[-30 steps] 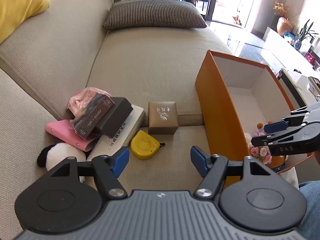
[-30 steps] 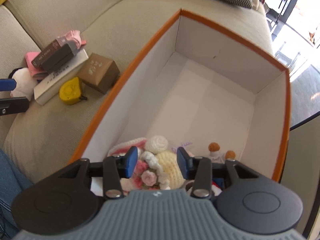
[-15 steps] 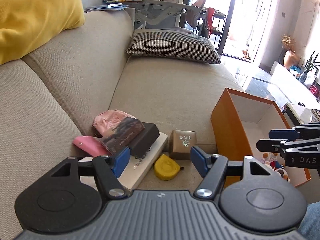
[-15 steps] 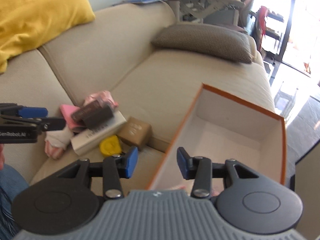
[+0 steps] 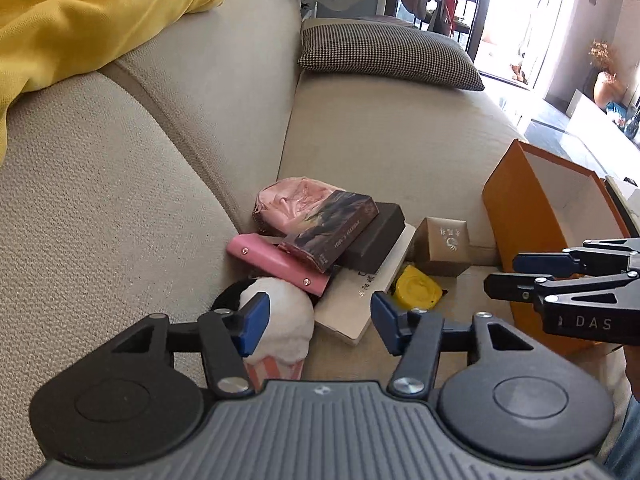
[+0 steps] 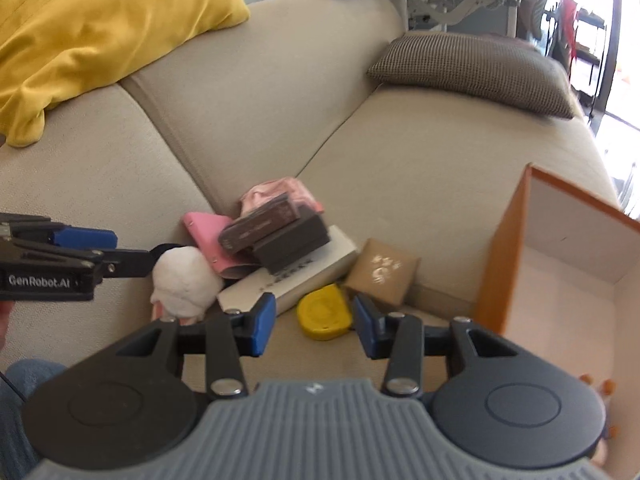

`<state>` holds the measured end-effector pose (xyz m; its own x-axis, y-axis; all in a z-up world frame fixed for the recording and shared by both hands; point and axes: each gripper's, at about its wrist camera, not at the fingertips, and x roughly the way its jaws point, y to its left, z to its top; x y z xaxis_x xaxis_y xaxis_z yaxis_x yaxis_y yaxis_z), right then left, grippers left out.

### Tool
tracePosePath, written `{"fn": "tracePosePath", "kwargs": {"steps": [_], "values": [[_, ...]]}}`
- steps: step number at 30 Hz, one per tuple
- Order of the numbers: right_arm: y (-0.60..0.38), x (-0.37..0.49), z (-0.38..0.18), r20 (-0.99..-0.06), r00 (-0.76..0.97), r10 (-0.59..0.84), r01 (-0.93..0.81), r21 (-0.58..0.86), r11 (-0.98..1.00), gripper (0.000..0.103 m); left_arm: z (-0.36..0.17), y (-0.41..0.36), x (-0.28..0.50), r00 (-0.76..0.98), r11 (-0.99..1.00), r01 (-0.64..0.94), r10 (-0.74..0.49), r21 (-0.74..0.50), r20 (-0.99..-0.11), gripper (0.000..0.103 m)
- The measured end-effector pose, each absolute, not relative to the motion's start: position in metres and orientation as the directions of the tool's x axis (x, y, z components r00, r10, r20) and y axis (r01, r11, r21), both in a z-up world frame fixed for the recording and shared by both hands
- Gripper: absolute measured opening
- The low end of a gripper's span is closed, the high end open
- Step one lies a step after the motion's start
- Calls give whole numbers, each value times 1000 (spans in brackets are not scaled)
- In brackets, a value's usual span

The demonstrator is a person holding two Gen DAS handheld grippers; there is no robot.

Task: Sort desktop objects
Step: 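Grasp the panda-topped striped plush with the left gripper and lift it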

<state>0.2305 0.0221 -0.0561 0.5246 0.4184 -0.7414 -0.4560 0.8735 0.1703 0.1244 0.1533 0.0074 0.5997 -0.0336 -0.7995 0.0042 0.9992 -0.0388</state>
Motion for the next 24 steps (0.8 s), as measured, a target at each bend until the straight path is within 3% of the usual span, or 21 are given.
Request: {"fn": "tracePosePath", "kwargs": {"steps": [6,14,24], "values": [[51,244,-77,-769,471,431,-474,192,859,44,-11,167,137,562,999,-24,-27,-48,-827,65],[70,274,-84,-776,446,446,-510,189,839,44,-27,200,174,504,962,-193,-73,-195,-861,65],[93,291,-88,-773,398,493,-588,197,784,43,-35,195,170,451,986,-154,12,-64,-892,66]]}}
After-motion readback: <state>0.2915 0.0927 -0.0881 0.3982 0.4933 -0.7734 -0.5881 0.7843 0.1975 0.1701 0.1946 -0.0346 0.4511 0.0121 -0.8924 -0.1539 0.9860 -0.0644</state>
